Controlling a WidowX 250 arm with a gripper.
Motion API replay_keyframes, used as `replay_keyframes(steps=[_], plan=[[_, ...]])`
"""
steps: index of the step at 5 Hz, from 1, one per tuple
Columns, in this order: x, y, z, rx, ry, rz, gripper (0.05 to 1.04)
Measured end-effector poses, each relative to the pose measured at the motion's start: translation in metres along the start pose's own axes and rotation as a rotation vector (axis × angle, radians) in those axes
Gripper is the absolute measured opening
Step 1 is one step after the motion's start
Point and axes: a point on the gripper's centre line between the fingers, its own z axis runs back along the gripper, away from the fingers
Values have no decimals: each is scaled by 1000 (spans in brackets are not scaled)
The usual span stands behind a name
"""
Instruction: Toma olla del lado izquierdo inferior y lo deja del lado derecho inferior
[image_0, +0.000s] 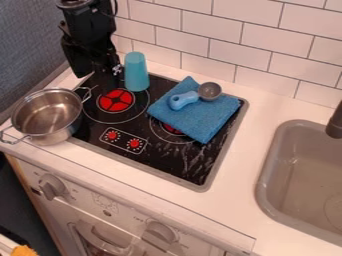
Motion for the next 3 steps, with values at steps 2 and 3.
replay_keyframes(steps=[2,3], plan=[[-9,8,-15,-24,33,12,1000],[-13,12,-19,-2,31,34,1000]])
